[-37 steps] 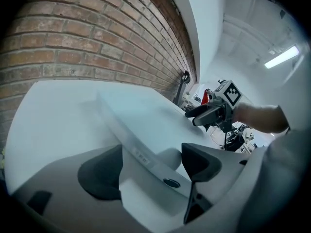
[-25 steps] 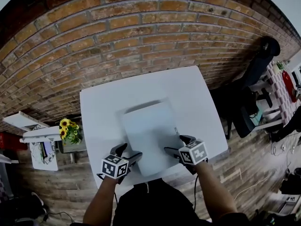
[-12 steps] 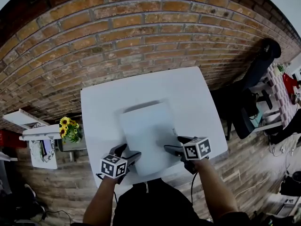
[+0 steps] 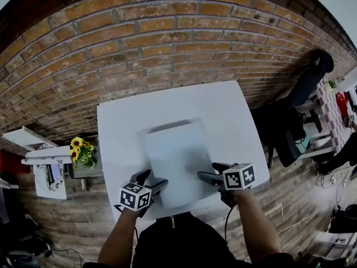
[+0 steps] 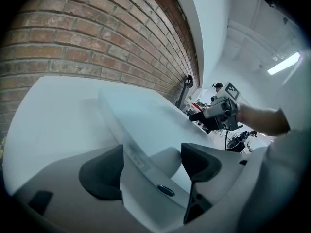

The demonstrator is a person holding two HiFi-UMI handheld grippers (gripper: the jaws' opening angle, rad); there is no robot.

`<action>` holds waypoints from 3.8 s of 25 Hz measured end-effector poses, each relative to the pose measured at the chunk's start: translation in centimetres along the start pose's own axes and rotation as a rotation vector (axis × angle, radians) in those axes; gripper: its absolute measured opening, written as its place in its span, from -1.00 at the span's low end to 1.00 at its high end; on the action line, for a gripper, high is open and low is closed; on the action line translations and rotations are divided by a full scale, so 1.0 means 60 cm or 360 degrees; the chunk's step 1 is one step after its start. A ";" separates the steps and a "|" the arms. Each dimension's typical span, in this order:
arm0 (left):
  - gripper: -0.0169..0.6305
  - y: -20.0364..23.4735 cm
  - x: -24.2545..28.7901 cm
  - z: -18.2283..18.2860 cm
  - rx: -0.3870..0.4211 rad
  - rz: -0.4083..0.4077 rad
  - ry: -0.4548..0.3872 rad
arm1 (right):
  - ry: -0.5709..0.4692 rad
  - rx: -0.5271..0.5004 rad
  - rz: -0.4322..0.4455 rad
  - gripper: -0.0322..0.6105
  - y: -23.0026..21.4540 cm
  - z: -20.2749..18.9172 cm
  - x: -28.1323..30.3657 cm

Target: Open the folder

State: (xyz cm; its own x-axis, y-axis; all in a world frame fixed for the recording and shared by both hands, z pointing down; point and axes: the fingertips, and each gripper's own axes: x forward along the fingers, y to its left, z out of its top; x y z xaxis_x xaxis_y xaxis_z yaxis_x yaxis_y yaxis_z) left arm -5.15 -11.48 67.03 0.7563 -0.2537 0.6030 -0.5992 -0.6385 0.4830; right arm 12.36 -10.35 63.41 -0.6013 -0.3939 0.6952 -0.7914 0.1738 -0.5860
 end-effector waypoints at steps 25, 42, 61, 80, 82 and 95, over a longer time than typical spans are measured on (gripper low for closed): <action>0.22 -0.076 -0.041 -0.094 0.0063 -0.0083 0.0166 | 0.0096 0.0089 0.0028 0.01 0.016 -0.149 -0.046; 0.22 -0.081 -0.050 -0.099 -0.0021 0.0234 0.0017 | 0.0181 0.0107 0.0329 0.02 0.058 -0.293 -0.078; 0.22 -0.090 -0.046 -0.104 0.0024 0.0217 0.0011 | 0.0062 0.0222 0.0368 0.01 0.071 -0.260 -0.076; 0.22 -0.052 -0.050 -0.088 0.0096 0.0242 0.0046 | 0.0022 0.0172 0.0339 -0.14 0.061 -0.157 -0.022; 0.22 -0.041 -0.052 -0.083 0.0117 0.0252 0.0061 | 0.0010 0.0146 0.0342 -0.18 0.062 -0.142 -0.016; 0.22 0.006 -0.059 -0.049 0.0075 0.0119 0.0090 | 0.0008 -0.0048 0.0261 -0.55 0.114 -0.079 0.021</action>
State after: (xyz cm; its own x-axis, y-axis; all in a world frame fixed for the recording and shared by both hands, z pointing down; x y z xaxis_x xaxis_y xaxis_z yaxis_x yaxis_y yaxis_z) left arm -8.81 -8.67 66.95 0.6932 -0.2615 0.6717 -0.6395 -0.6530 0.4058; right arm 5.67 -5.39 62.26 -0.7232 -0.3532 0.5935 -0.6855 0.2625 -0.6791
